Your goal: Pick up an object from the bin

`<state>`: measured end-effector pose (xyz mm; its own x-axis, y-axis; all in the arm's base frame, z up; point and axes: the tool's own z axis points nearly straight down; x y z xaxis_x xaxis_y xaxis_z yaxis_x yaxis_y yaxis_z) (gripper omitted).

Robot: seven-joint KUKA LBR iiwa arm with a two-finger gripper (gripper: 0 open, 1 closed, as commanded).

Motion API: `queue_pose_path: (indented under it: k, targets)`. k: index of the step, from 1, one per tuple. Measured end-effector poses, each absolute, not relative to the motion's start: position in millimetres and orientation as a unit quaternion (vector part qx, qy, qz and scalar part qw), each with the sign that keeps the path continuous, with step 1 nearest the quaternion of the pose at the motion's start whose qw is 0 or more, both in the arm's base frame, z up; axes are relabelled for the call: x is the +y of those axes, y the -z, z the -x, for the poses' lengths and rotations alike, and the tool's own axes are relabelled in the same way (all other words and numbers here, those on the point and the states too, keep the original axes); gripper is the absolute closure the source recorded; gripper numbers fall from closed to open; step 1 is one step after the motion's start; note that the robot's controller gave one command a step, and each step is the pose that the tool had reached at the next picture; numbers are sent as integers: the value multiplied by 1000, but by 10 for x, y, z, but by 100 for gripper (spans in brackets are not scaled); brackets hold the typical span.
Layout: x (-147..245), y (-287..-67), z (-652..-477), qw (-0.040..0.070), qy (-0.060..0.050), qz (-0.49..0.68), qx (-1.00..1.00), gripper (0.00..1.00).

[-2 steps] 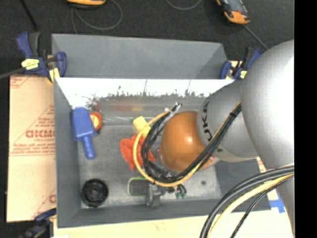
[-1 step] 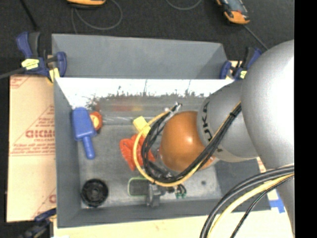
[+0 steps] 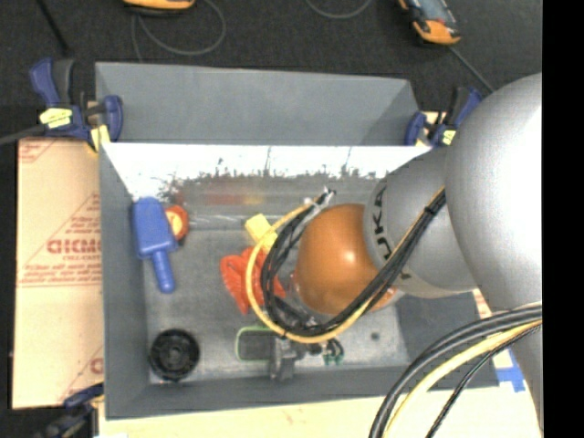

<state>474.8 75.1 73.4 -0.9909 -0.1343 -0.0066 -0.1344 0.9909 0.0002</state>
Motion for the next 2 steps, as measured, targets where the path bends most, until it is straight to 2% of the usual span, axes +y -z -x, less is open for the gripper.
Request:
queue_pose_path:
  k: [2]
  targets:
    - [748, -886, -4742, 1, 0, 68, 998, 100]
